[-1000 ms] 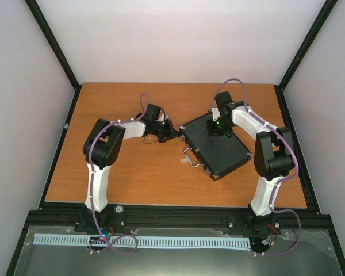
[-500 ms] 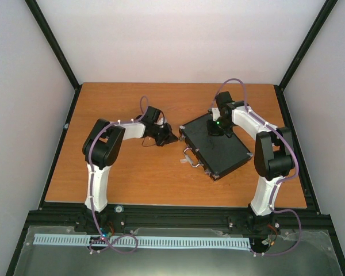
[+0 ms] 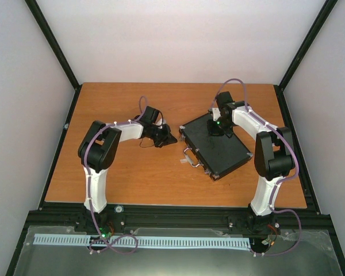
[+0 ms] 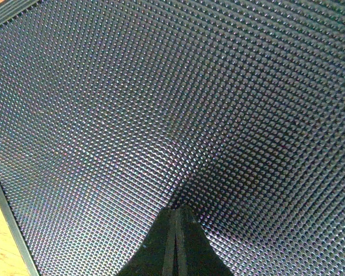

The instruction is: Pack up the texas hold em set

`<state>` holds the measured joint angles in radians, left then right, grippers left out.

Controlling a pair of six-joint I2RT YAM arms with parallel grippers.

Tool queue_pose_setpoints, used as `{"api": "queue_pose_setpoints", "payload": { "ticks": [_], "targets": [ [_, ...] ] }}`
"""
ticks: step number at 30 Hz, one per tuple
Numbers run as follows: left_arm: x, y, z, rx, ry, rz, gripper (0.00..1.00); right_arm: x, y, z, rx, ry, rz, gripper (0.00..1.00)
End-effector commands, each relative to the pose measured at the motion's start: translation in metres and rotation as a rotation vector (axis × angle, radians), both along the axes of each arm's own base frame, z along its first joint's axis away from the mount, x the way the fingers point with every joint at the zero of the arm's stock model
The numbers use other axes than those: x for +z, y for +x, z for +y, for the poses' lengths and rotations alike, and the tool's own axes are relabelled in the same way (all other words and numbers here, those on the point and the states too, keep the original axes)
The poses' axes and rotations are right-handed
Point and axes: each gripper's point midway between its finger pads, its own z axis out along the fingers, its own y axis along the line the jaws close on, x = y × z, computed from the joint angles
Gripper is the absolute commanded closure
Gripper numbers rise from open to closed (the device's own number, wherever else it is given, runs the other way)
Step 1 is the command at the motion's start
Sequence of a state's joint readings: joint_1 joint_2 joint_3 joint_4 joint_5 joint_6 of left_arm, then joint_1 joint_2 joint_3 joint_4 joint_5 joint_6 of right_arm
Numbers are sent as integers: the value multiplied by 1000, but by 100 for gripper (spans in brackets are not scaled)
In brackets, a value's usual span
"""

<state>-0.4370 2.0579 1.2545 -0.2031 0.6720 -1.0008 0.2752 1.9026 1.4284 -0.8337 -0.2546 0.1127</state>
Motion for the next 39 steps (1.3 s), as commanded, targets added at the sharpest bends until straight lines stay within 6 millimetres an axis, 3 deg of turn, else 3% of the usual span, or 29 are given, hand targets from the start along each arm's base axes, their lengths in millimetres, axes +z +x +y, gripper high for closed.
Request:
{"api": "queue_pose_setpoints", "payload": {
  "ticks": [1,11,21,29,33,39],
  "targets": [
    [6,12,-17,0,-60,6,99,-66,-35,-12,5,-84,191,97],
    [-18,12,-28,36,-96,81,99,-71,-39,-13,6,-88,202,97],
    [-17,20,-36,5,-66,73,99,-73,-39,-13,7,-88,208,97],
    [-32,22,-41,6,-51,105,99,-73,-41,-13,8,-86,215,97],
    [-26,10,-33,-25,-15,86,99,-47,-28,-14,-20,-77,116,97],
    [-15,-23,-8,-87,48,51,99,-2,3,-5,-39,-35,20,97]
  ]
}}
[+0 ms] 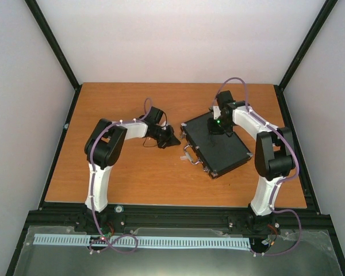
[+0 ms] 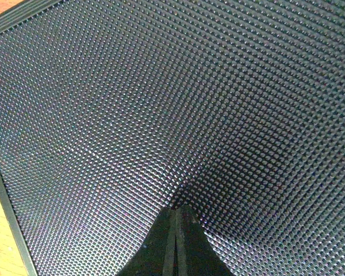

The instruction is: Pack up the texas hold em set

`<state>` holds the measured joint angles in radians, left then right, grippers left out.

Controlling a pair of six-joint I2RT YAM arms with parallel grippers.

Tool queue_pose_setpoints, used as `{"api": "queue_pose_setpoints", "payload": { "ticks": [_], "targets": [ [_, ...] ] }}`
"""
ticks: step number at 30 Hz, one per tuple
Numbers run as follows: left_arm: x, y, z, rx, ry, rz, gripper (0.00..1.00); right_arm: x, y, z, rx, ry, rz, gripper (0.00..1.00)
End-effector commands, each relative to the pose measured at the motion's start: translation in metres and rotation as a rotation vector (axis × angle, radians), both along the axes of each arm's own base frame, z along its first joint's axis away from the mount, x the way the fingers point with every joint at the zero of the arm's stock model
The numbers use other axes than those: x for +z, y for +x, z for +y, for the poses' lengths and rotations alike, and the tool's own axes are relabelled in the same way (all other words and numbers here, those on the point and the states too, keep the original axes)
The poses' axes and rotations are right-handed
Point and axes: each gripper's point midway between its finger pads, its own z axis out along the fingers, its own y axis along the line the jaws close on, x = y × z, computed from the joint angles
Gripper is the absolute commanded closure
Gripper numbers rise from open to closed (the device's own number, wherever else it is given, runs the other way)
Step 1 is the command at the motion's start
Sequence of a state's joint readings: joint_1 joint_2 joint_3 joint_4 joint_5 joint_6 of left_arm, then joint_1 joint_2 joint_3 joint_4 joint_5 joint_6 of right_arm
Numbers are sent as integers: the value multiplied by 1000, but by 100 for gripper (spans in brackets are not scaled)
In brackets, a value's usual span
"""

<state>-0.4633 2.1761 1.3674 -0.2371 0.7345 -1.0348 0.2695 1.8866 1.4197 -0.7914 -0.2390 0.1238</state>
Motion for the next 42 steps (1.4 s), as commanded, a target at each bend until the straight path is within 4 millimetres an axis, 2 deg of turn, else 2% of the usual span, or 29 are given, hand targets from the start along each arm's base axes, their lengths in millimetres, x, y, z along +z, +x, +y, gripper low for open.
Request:
{"api": "queue_pose_setpoints", "payload": {
  "ticks": [1,5,9,12,19,26,33,42],
  "targets": [
    [2,-29,20,-54,83,-41,99,0,0,-4,-31,-33,48,97],
    [8,-30,32,-30,78,-57,99,38,29,-18,-142,-31,-76,97],
    [13,-24,31,-23,63,-72,99,77,64,-50,-310,-12,-207,97],
    [14,-19,28,-19,47,-76,99,89,87,-69,-376,-33,-262,97],
    [22,-4,20,-2,17,-91,99,57,135,-97,-423,-56,-198,97],
    [31,11,15,14,2,-104,99,28,167,-100,-414,16,-137,97],
    [32,16,15,27,0,-102,99,-6,166,-82,-349,97,-47,97],
    [21,27,12,46,15,-95,99,-39,146,-72,-308,135,55,97]
  ]
}}
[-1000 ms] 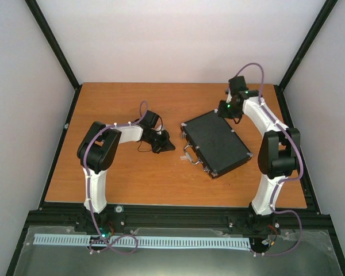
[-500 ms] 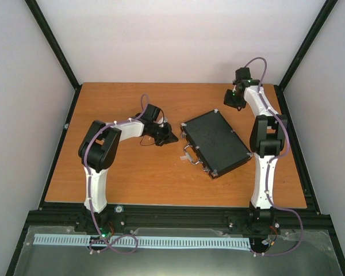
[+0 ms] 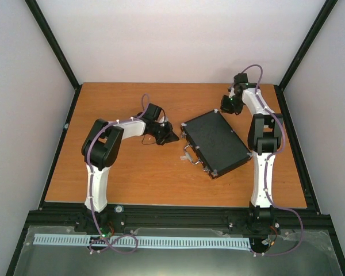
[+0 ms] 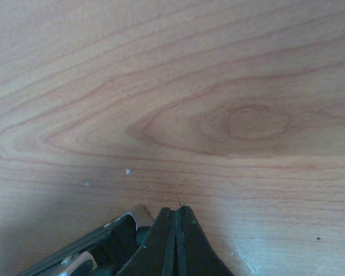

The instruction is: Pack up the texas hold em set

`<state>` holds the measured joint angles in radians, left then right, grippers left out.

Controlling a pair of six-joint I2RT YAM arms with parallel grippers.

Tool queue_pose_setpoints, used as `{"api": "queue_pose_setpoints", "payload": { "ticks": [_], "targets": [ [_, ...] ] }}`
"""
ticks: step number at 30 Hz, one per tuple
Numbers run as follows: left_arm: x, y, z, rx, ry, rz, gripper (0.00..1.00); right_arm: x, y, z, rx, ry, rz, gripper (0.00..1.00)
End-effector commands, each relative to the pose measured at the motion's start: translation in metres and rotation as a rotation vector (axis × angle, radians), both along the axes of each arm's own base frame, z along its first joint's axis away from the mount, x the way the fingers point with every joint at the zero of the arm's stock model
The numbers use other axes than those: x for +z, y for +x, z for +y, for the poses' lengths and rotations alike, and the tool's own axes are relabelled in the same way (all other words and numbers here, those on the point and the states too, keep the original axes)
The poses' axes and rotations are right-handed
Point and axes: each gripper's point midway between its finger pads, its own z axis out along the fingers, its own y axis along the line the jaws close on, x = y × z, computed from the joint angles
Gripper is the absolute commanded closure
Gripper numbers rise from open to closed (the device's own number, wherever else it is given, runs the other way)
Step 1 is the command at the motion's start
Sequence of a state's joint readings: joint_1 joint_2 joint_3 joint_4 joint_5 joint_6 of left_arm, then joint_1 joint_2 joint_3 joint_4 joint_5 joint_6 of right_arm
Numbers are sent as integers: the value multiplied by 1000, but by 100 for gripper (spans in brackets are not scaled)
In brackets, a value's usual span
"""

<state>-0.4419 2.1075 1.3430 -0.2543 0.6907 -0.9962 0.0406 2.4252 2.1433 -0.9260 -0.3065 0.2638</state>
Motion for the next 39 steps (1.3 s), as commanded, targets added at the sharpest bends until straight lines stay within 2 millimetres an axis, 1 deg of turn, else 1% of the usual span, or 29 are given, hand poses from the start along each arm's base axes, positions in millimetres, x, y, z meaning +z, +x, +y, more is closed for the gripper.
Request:
{"api": "queue_pose_setpoints", "payload": {
  "ticks": [1,6,11,18,22,28,31,37,39],
  "targets": [
    [1,22,-2,30,-8,-22,99,-16,-13,5,29,33,47,97],
    [-7,30,-5,42,-1,-19,99,-20,-18,5,38,30,61,97],
    [-17,32,-6,41,8,-6,99,-23,-22,5,45,30,73,97],
    [-19,38,-9,34,4,1,99,-34,-37,10,65,33,111,97],
    [-21,40,-11,25,8,5,99,-36,-48,21,95,29,124,97],
    [-35,41,-12,21,15,32,99,-35,-61,49,165,31,135,97],
    [-41,37,-13,14,18,46,99,-36,-66,60,186,36,141,97],
    [-50,24,-14,4,35,67,99,-39,-67,71,205,39,143,97],
    [-43,24,-9,10,52,41,99,-40,-66,70,205,35,146,97]
  ]
}}
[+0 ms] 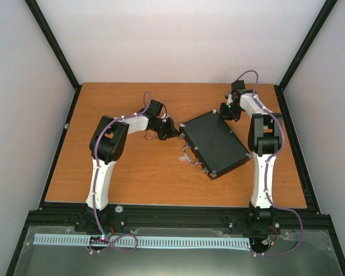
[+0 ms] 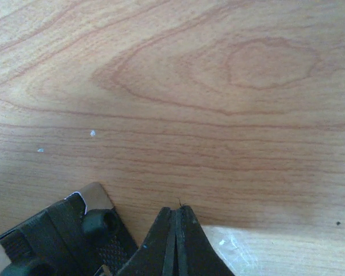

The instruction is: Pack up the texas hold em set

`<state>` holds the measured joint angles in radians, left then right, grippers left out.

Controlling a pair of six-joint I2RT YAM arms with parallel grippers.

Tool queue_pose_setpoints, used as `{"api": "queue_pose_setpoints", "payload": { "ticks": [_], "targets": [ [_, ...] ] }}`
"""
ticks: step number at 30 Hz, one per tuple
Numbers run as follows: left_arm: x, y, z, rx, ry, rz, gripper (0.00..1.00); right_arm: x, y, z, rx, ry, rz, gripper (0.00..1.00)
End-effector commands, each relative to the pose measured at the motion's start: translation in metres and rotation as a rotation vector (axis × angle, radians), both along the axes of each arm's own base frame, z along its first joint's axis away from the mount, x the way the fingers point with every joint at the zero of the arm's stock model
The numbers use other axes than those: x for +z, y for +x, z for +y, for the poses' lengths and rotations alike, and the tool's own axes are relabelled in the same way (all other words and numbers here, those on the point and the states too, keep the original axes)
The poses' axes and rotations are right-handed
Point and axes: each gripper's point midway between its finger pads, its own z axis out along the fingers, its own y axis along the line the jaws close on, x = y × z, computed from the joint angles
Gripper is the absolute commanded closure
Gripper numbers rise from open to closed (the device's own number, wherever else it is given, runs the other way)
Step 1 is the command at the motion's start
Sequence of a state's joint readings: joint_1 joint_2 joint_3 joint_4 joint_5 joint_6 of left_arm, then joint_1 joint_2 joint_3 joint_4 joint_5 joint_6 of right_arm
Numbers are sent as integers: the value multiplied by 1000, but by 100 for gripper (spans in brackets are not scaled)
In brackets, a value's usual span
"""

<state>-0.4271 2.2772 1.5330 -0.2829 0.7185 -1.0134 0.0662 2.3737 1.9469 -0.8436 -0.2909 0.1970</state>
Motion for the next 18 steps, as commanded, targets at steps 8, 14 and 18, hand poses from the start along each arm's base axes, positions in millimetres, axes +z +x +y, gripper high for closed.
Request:
{"api": "queue_pose_setpoints", "payload": {
  "ticks": [8,14,18],
  "targets": [
    [-13,-8,62,44,153,-22,99,-9,-35,61,122,68,110,97],
    [-3,-14,76,16,199,-54,99,-10,-36,59,127,59,112,97],
    [-11,-12,81,17,220,-47,99,-8,-36,58,128,54,110,97]
  ]
}}
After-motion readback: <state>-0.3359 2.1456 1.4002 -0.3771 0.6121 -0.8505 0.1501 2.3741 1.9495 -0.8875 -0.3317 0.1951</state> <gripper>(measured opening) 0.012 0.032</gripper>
